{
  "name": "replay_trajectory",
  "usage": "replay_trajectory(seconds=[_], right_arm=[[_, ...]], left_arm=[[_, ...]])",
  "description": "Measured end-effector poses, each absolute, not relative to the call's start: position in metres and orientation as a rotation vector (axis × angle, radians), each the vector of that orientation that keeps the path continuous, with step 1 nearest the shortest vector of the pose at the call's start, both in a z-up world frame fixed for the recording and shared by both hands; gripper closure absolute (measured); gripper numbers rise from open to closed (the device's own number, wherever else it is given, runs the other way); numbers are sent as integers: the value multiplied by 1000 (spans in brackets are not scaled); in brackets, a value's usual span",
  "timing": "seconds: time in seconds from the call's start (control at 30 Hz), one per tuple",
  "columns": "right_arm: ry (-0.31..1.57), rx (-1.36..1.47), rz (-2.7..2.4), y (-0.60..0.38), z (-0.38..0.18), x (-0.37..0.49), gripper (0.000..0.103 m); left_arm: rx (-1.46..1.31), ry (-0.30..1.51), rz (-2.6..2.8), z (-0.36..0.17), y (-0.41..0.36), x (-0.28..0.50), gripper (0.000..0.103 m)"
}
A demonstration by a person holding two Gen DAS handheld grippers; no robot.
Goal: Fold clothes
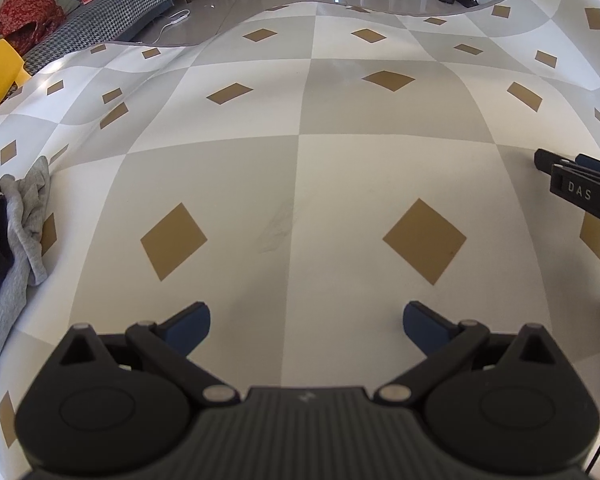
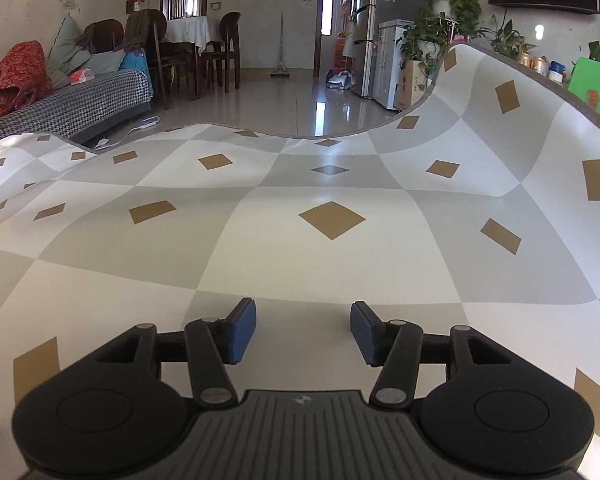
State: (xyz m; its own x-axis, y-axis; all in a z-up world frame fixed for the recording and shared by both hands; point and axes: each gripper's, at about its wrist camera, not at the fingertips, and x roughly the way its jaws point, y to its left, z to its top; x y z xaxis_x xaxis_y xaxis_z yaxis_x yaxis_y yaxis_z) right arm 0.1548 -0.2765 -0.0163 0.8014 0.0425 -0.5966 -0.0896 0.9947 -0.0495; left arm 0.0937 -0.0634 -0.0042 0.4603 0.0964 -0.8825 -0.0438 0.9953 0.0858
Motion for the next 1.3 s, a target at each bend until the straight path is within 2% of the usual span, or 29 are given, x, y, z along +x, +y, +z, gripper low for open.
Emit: replay_trajectory(seconds=[0.33, 0.6, 1.3], right_arm=[[640, -87, 108, -268, -19, 182, 42], [645, -97, 126, -264, -21, 197, 31], [648, -99, 123, -264, -22, 199, 27]], left_arm=[[30, 1103, 103, -7, -56, 94, 0], [28, 1102, 110, -7, -54, 95, 0], [-6, 1047, 85, -11, -21, 68, 0]])
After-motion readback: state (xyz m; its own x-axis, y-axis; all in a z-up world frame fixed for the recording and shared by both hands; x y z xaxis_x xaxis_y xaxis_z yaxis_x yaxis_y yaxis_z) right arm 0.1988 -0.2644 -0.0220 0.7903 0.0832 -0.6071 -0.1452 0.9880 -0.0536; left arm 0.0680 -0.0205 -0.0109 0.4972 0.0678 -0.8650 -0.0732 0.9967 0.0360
